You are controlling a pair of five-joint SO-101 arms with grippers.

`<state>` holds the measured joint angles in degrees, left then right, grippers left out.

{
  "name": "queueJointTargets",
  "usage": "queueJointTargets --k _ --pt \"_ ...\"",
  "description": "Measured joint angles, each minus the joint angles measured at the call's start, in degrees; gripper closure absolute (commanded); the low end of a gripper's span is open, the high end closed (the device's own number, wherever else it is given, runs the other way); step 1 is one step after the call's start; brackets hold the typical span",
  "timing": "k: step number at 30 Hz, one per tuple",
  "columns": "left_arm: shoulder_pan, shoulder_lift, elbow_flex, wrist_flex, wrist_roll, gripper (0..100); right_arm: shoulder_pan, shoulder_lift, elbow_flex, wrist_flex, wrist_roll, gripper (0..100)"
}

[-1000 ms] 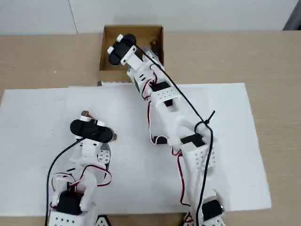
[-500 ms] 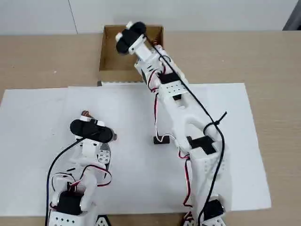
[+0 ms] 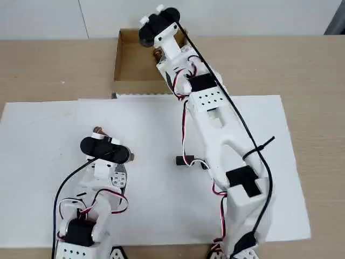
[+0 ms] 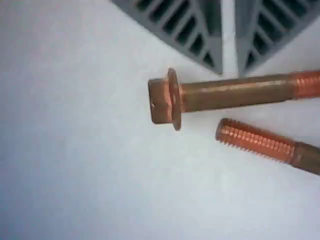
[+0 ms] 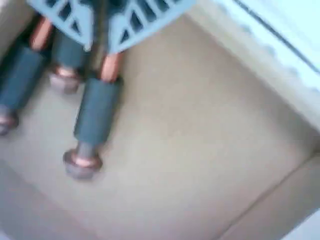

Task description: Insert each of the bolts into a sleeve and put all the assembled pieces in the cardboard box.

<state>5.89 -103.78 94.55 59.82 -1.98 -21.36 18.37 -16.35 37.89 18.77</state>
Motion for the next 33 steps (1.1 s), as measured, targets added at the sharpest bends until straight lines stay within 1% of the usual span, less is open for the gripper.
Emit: queueJointTargets --k 2,7,11,16,20,24,29,33 --pt "0.0 0.0 0.0 0.0 0.0 99 0.0 -1.85 0.0 3.52 -0.26 99.6" --pt "0.0 0.0 0.0 0.0 0.0 99 0.0 -7.47 0.0 12.04 -4.4 99.6" --pt "0.0 0.0 0.0 0.0 0.0 99 0.18 -11.16 0.0 17.85 -5.89 99.6" --pt "0.0 0.0 0.0 0.0 0.0 99 2.55 -16.53 0.0 23.12 -7.3 99.6" --pt "0.0 0.0 0.0 0.0 0.0 99 2.64 -21.54 0.0 30.42 -9.32 99.6" --pt "0.0 0.0 0.0 0.0 0.0 99 4.66 -26.11 0.0 37.54 -11.87 99.6" --pt "0.0 0.0 0.0 0.0 0.0 99 7.03 -29.98 0.0 44.66 -14.86 99.5" --pt "0.0 0.0 0.0 0.0 0.0 99 7.38 -33.05 0.0 50.02 -16.88 99.5"
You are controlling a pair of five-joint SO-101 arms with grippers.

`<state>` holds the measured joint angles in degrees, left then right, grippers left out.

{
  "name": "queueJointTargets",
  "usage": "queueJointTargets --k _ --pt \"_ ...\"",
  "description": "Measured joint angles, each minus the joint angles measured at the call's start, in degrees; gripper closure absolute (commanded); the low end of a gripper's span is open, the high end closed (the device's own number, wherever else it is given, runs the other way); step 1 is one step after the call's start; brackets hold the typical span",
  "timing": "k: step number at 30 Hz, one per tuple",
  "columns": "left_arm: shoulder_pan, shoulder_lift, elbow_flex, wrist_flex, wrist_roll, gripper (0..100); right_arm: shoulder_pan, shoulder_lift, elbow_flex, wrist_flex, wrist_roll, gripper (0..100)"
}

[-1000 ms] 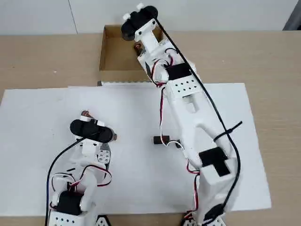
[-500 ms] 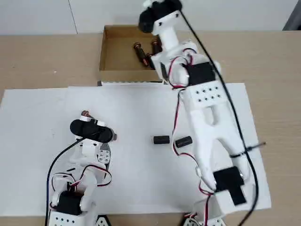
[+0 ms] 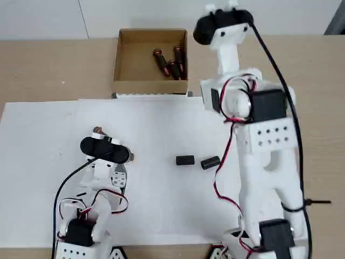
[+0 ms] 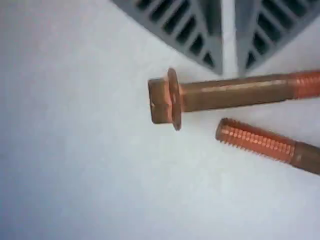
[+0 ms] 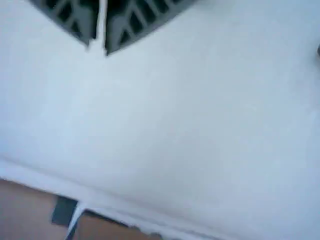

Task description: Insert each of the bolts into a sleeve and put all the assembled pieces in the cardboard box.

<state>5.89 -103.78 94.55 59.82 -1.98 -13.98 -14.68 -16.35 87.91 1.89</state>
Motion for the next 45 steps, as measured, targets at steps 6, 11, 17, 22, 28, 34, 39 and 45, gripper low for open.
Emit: queueJointTargets --k 6,11,17,22,28,34,39,45 --pt "0.0 0.0 0.0 0.0 0.0 99 0.0 -4.57 -0.09 5.8 -1.76 99.5" --pt "0.0 0.0 0.0 0.0 0.0 99 0.88 -8.97 0.09 6.86 -1.76 99.5" --pt "0.0 0.0 0.0 0.0 0.0 99 1.05 -18.55 10.73 6.86 -1.76 99.5" --pt "0.0 0.0 0.0 0.0 0.0 99 0.97 -29.71 25.49 6.86 0.97 99.5" --pt "0.0 0.0 0.0 0.0 0.0 99 0.97 -43.08 41.58 6.86 1.76 99.5" --pt "-4.57 0.0 -4.22 1.23 0.09 99 0.97 -50.99 53.71 5.36 1.76 99.5" --pt "-7.38 0.0 -12.57 4.57 -1.32 99 0.88 -52.75 58.37 1.67 1.76 99.5" --pt "-7.38 0.0 -17.93 8.18 -1.85 99 0.97 -52.84 64.18 -2.64 1.76 99.5"
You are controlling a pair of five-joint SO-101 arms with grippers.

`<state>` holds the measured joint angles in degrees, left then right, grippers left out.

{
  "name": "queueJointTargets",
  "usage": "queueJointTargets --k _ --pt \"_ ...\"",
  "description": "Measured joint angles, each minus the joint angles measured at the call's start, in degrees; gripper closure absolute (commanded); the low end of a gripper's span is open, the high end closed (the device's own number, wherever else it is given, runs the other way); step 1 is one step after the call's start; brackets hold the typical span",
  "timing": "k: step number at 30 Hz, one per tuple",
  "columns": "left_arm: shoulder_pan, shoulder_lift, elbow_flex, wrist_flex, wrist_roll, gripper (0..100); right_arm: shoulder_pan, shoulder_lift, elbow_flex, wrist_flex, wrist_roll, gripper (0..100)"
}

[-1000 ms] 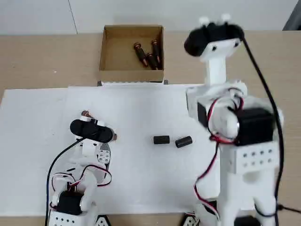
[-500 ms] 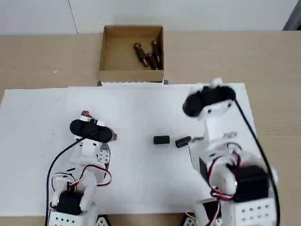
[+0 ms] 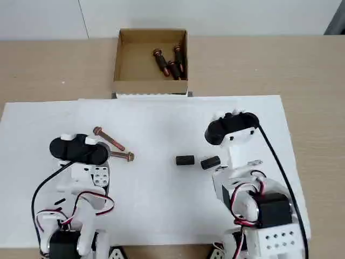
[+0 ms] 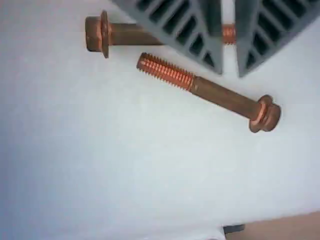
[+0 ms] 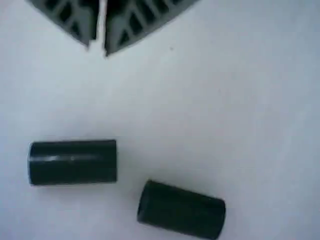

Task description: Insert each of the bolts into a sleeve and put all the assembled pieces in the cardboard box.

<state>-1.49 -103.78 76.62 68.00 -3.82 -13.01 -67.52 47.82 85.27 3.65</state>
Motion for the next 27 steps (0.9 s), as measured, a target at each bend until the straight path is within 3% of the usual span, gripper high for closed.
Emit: queueJointTargets --k 9,22,27 --pt "-0.09 2.73 -7.56 3.34 0.0 99 0.0 0.0 5.63 -2.81 0.0 99.5" --pt "-0.09 37.1 -32.79 10.29 0.0 99 0.0 -0.35 5.98 -6.24 0.0 99.5" --pt "-0.09 40.44 -34.99 11.34 -1.93 99 0.09 -0.35 6.33 -8.18 6.24 99.5"
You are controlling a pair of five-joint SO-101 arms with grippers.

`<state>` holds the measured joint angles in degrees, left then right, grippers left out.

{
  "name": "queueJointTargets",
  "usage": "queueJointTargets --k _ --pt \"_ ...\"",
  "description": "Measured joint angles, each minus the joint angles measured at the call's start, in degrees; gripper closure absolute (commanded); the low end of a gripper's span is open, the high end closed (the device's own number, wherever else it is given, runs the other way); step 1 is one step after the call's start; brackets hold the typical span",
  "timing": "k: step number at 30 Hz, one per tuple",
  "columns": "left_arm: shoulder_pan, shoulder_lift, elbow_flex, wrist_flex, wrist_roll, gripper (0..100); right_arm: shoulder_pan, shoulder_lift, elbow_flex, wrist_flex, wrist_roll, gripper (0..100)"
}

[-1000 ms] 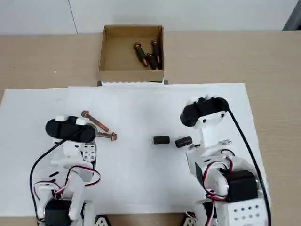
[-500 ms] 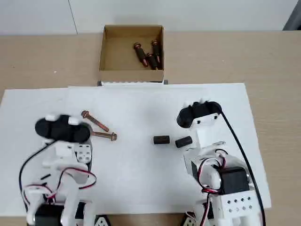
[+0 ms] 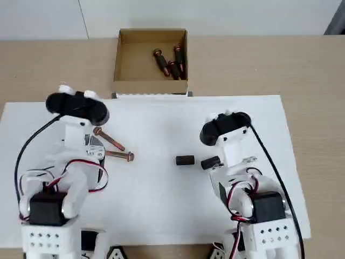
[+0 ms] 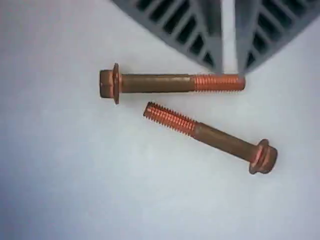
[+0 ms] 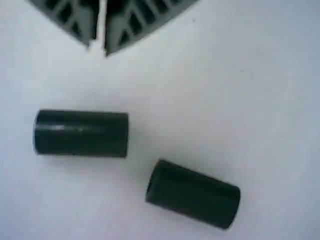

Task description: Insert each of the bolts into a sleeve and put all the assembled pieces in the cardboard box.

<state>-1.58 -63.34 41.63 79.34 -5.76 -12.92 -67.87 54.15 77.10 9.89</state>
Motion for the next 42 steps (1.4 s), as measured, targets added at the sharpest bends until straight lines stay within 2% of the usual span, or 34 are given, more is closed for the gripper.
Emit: queueJointTargets --k 4,10,15,22,27,30,34,42 --pt "0.0 0.26 0.0 0.0 -2.81 99 -0.09 1.05 0.7 -2.11 9.41 99.5" --pt "0.0 0.35 1.32 0.09 -3.16 98 -0.09 12.66 -0.79 -4.04 11.87 99.5" --pt "0.0 0.35 1.32 2.37 -3.16 87 -0.09 27.96 -13.45 -2.99 12.04 99.5" --pt "0.0 0.35 1.49 3.69 -3.34 85 0.0 49.41 -34.73 7.3 20.48 98.6" --pt "0.0 0.88 1.49 3.69 -3.34 85 -0.18 60.13 -45.54 12.84 29.01 86.4" --pt "0.0 4.13 1.49 3.69 -3.34 85 -1.76 63.38 -48.7 14.33 34.55 82.0" --pt "-0.53 10.29 1.49 3.69 -3.34 85 -5.01 64.44 -49.41 14.51 38.86 81.2" --pt "-9.32 14.77 1.49 0.62 -3.34 85 -9.85 64.53 -49.32 14.42 42.2 81.2"
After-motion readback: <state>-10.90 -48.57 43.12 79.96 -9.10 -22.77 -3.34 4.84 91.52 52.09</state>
